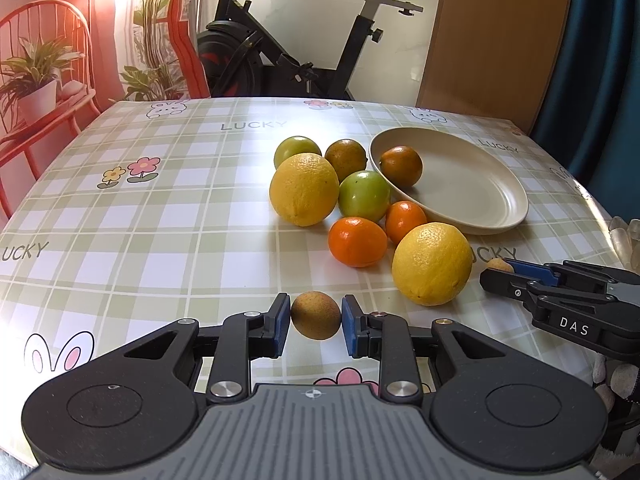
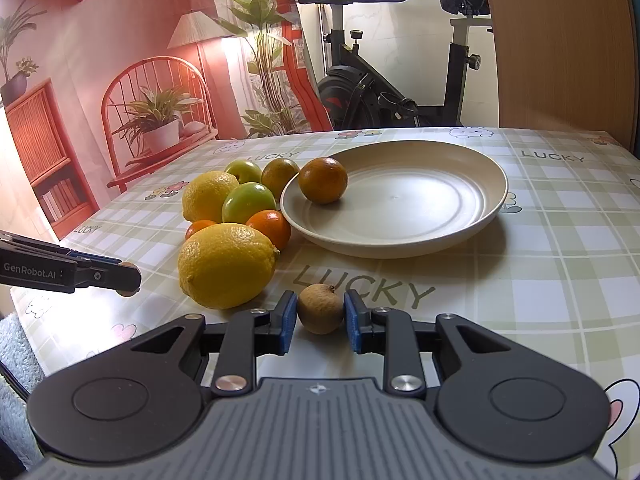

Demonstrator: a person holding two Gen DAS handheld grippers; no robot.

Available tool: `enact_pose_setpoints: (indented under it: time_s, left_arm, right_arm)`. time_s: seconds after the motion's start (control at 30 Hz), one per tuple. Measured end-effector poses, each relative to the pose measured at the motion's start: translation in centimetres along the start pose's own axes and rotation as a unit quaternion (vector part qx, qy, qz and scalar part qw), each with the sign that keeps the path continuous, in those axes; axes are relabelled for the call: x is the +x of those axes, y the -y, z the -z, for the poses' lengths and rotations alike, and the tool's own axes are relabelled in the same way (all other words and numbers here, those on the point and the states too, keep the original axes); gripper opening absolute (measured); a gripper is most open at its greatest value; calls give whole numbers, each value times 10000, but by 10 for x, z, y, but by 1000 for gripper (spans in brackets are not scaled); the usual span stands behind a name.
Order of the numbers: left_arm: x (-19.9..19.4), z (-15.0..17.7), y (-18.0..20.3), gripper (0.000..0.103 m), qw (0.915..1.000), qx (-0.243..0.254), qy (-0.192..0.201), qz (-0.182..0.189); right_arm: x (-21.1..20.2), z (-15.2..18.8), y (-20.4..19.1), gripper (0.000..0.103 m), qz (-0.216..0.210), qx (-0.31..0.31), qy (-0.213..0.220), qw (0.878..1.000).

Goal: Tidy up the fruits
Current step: 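Carry the kiwis toward the plate with both grippers, then lower the kiwis onto the plate and open both grippers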

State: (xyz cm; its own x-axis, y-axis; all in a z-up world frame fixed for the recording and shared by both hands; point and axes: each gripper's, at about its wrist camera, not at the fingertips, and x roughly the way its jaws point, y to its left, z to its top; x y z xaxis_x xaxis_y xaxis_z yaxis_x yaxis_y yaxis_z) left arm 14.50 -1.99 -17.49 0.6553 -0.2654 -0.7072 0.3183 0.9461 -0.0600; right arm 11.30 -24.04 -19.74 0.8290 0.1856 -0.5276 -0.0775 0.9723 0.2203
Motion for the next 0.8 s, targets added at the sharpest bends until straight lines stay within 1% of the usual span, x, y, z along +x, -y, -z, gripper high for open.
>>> enact_pose_setpoints:
  time_s: [0.17, 0.33, 0.43, 0.5, 0.6, 0.67, 0.8]
  left_arm:
    - [-8, -6, 1, 30, 9997, 79, 209, -45]
    - [-19, -18, 4, 30, 9984, 241, 506, -13]
    - [-22, -29, 9, 30, 9971, 355, 657, 128]
    - [-22, -40, 14, 30, 9961, 414, 730, 286]
    - [-15, -59, 21, 30, 9944, 331, 679, 734]
    - [-3, -71, 26, 30, 9937, 269, 600, 908]
    - [30, -93, 38, 30, 9939, 281, 379, 999]
  right_arm:
    - [-3, -1, 2, 28, 113, 79, 14, 9999]
    - [-15, -7, 2, 28, 181, 127, 194, 9996]
    - [-21, -13, 2, 28, 197, 114, 299, 9993]
    - [-22, -19, 2, 28, 195, 111, 351, 9991]
    - [-21, -30, 1, 28, 199, 20, 430, 9989]
    - [-18, -40, 0, 28, 213, -125, 463, 9986]
    - [0, -55, 1, 28, 263, -377, 393, 9982]
